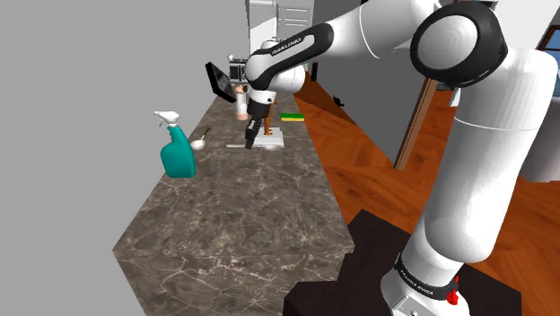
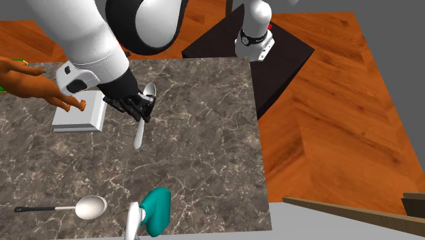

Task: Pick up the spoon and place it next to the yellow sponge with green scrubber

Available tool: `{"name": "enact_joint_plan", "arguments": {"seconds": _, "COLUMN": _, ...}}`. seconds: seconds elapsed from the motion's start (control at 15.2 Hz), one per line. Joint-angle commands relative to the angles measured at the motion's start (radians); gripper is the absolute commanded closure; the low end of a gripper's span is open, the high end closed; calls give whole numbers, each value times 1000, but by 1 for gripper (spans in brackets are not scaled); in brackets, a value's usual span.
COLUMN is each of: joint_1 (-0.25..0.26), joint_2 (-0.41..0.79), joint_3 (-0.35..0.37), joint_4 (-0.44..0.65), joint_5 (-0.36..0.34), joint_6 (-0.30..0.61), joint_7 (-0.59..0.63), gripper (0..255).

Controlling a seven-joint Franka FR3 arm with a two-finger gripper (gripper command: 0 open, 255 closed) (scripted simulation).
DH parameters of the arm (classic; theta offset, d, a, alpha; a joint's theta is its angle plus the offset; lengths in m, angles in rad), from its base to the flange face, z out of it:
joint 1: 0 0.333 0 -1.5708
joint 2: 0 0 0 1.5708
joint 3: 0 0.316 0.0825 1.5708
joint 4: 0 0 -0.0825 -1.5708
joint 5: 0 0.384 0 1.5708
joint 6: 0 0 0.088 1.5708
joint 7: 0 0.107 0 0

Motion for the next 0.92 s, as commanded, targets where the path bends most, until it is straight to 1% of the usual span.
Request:
{"name": "enact_joint_plan", "arguments": {"seconds": 0.0, "joint_1": -26, "joint_2": 14, "joint_3": -19, "joint_4": 26, "joint_5": 6, "joint_6": -23, "joint_7": -44, "gripper": 255}}
{"name": "enact_joint_plan", "arguments": {"seconds": 0.46, "joint_1": -123, "joint_2": 99, "joint_3": -78, "joint_4": 149, "joint_5": 32, "joint_6": -101, "joint_7": -194, "gripper": 255}}
{"name": "enact_joint_plan", "arguments": {"seconds": 0.86, "joint_1": -213, "joint_2": 208, "joint_3": -117, "joint_4": 308, "joint_5": 56, "joint_6": -186, "joint_7": -307, "gripper": 255}}
